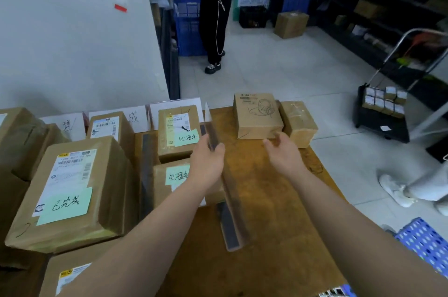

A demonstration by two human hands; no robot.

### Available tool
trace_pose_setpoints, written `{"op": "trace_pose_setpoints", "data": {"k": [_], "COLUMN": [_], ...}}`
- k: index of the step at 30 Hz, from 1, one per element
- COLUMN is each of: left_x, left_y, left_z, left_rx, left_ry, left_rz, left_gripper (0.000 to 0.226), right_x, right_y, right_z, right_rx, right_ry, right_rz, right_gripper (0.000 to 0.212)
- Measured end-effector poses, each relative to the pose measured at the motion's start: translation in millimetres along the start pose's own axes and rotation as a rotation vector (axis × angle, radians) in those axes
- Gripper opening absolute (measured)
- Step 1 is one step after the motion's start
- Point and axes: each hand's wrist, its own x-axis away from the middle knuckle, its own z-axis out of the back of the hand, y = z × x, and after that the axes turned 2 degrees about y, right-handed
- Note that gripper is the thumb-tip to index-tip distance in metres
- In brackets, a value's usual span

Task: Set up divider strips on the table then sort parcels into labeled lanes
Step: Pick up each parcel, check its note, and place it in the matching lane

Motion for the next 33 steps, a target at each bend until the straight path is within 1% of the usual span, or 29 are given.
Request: {"op": "trace_pose_setpoints", "data": {"k": [4, 7, 8, 12, 15, 17, 20, 22, 24, 26, 29, 31, 33], "left_x": [-17, -35, -42, -72, -90, -99, -108, -109, -106, -96, -73, -60, -51], "left_y": [28, 46, 50, 62, 65, 65, 62, 60, 56, 50, 41, 35, 31], "left_z": [-58, -108, -124, -191, -232, -253, -274, -279, -279, -279, -280, -283, -283], "left_rx": [-0.044, -0.038, -0.044, -0.041, -0.047, -0.056, -0.064, -0.087, -0.056, -0.002, 0.059, 0.094, 0.093], "left_ry": [-0.07, -0.11, -0.127, -0.176, -0.194, -0.211, -0.218, -0.18, -0.139, -0.138, -0.159, -0.169, -0.164], "left_rz": [-0.008, 0.014, 0.031, 0.126, 0.177, 0.181, 0.185, 0.172, 0.165, 0.221, 0.338, 0.403, 0.448], "left_gripper": [0.054, 0.054, 0.054, 0.054, 0.051, 0.048, 0.048, 0.046, 0.046, 0.058, 0.078, 0.096, 0.107], "right_x": [-47, -85, -97, -144, -170, -184, -194, -195, -193, -187, -171, -160, -151], "right_y": [39, 74, 84, 117, 130, 137, 145, 150, 159, 169, 181, 183, 185], "right_z": [50, 78, 85, 98, 96, 92, 86, 87, 89, 94, 102, 104, 106], "right_rx": [0.005, -0.012, -0.02, -0.078, -0.159, -0.206, -0.339, -0.395, -0.421, -0.472, -0.606, -0.588, -0.548], "right_ry": [0.032, 0.031, 0.015, -0.115, -0.208, -0.255, -0.322, -0.317, -0.301, -0.32, -0.442, -0.47, -0.433], "right_rz": [-0.037, -0.076, -0.088, -0.191, -0.229, -0.243, -0.267, -0.267, -0.258, -0.289, -0.38, -0.392, -0.396], "right_gripper": [0.045, 0.043, 0.043, 0.054, 0.055, 0.047, 0.027, 0.025, 0.027, 0.028, 0.029, 0.029, 0.022]}}
